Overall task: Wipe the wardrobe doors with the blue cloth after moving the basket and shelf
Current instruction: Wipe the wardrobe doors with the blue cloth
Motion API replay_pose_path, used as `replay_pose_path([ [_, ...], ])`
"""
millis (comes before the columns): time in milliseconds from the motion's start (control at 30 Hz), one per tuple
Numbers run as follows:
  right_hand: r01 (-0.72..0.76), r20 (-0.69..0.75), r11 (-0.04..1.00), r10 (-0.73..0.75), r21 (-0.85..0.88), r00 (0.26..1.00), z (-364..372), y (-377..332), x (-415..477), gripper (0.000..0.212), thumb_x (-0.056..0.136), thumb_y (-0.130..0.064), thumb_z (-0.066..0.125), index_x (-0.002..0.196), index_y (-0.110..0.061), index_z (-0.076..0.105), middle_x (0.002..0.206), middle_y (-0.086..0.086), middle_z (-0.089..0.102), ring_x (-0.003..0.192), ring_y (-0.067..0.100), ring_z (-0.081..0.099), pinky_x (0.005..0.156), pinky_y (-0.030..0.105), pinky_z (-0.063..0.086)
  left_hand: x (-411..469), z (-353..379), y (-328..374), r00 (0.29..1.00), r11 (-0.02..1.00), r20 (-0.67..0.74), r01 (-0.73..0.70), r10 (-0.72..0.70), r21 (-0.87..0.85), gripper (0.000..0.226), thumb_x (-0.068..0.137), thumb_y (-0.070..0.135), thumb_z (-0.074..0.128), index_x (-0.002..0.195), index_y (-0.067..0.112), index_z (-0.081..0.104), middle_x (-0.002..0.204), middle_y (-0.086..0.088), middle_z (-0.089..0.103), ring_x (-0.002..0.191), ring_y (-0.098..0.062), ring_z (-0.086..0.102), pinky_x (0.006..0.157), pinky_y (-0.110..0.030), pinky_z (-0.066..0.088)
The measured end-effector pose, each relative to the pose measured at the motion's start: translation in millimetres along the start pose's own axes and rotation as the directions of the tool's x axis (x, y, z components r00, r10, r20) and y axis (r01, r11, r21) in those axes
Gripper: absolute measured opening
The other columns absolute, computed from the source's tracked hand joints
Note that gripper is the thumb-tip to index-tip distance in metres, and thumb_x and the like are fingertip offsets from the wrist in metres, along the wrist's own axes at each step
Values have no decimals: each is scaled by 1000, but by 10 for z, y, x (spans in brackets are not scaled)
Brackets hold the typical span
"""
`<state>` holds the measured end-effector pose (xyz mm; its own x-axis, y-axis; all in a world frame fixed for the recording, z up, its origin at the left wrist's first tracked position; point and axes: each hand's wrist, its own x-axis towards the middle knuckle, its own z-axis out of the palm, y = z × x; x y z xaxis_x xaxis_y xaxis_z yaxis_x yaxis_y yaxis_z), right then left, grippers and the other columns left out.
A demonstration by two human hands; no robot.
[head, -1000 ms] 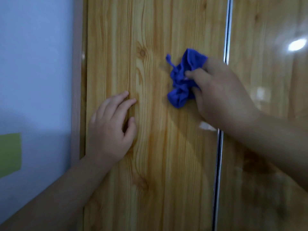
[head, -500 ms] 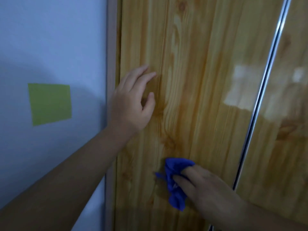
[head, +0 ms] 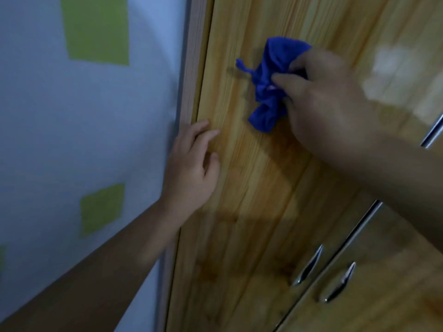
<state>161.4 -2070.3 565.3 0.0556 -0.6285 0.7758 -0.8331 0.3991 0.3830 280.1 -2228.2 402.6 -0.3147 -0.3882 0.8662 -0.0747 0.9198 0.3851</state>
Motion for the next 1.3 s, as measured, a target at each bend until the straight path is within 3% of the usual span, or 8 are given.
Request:
replay_pose_path([
  [100,14,102,986,-31,164,994,329,-250,-522,14,97,-31,54,94,-21,63,89,-4,57,72,9,54,55,31,39,-101,68,-78,1000,1000,7,-2,2,-8,40,98,9,57,138,8,62,148,-12,53,141,-22,46,120,-19,30],
  [167,60,240,980,-105,187,965,551,-447,-981,15,93,-28,53,97,-20,65,86,-6,54,68,11,44,55,29,31,-142,86,-87,1000,1000,19,8,-7,-14,40,97,7,56,136,8,63,147,-13,53,141,-25,48,120,-27,35],
  [333,346,350,930,-366,122,862,843,-760,-1696,22,87,-1,51,91,-3,72,82,9,59,71,28,57,59,38,46,-214,68,-92,998,1000,59,10,-10,-13,37,97,6,56,132,8,65,148,-12,53,141,-23,47,119,-20,32],
  [500,362,590,919,-381,157,712,787,-889,-1755,18,83,-9,63,99,-9,72,95,6,58,85,25,60,74,37,55,-265,18,-124,997,1000,75,21,-20,-8,36,101,10,54,135,13,63,151,-6,51,144,-19,46,116,-20,36],
  [700,256,159,966,-256,19,954,656,-767,-903,29,98,-12,44,98,0,71,93,17,63,81,37,59,66,45,49,-273,67,-204,999,997,23,34,-33,-65,34,107,17,46,134,12,64,149,-4,54,140,-16,50,119,-20,36],
  [933,304,374,952,-270,-33,887,766,-821,-1470,37,90,-11,36,99,-3,72,94,13,64,82,31,61,68,40,52,-447,136,-196,993,996,98,72,-67,-49,43,102,6,46,142,11,62,160,-1,48,150,-13,40,124,-27,35],
  [1167,285,502,953,-298,105,811,643,-609,-1854,19,78,-10,72,98,-11,71,98,7,63,85,27,61,71,37,53,-587,79,77,983,994,146,113,-111,-3,43,102,5,49,143,11,62,158,0,50,151,-13,38,125,-30,33],
  [1300,266,328,949,-309,170,893,257,-344,-1701,31,82,-12,50,103,-10,74,100,9,66,84,30,64,68,36,55,-529,109,479,989,994,107,102,-97,-33,41,100,9,47,135,16,67,151,6,55,147,-9,42,124,-24,31],
])
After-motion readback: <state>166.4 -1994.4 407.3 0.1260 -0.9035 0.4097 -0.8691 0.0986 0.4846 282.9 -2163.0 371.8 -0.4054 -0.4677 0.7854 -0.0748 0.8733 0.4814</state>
